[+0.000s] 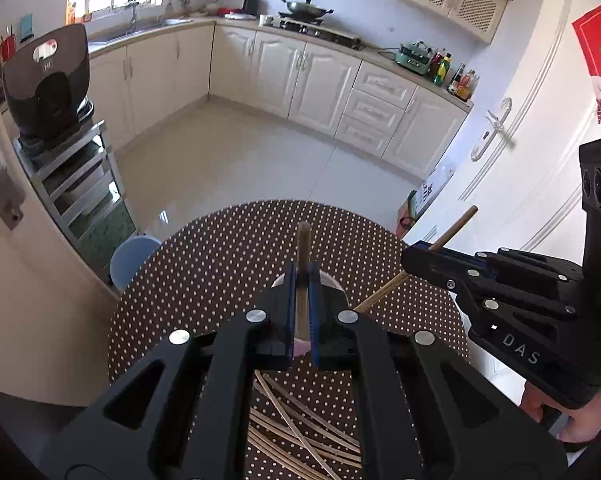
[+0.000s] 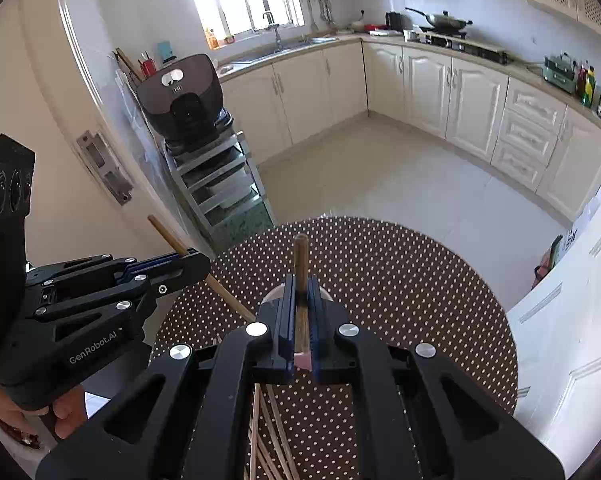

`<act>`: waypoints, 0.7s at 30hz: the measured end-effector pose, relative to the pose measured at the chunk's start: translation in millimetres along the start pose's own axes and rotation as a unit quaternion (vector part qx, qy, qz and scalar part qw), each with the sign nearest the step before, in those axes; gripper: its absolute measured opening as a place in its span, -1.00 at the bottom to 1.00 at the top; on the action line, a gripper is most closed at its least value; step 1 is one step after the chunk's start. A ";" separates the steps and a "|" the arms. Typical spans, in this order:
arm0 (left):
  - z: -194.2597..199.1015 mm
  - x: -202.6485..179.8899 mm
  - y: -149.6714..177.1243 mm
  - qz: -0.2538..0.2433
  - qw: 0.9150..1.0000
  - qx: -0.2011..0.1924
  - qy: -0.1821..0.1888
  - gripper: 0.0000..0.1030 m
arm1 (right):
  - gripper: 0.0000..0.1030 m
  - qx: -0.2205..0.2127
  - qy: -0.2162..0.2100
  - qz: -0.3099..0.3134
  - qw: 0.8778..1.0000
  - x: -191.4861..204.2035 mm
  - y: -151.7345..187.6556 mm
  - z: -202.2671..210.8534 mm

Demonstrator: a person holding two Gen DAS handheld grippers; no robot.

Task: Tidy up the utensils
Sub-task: 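Lift the left gripper's stick over the pink cup while the right gripper carries its stick there, then open the left gripper to drop its stick into the cup while the right gripper releases too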

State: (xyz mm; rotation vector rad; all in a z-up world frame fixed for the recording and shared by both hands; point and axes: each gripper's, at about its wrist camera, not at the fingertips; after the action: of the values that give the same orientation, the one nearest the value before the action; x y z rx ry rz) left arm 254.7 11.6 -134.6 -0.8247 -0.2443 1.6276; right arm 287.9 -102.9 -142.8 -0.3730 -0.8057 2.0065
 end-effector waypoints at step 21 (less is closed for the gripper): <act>50.5 19.2 20.1 0.003 0.997 -0.063 -0.046 0.46 | 0.12 -0.035 0.025 -0.031 0.999 19.7 9.6 37.6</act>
State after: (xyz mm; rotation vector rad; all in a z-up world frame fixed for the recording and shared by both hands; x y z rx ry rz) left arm 207.0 38.7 -117.0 -0.8459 -0.4133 1.6710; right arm 250.6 -104.7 -120.3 -0.4318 -0.8479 1.9079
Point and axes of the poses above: each gripper's, at about its wrist camera, not at the fingertips, and z roughly against the way its jaws point, x to its left, y to its underside, and after that the axes turned 13 degrees about z, right-handed
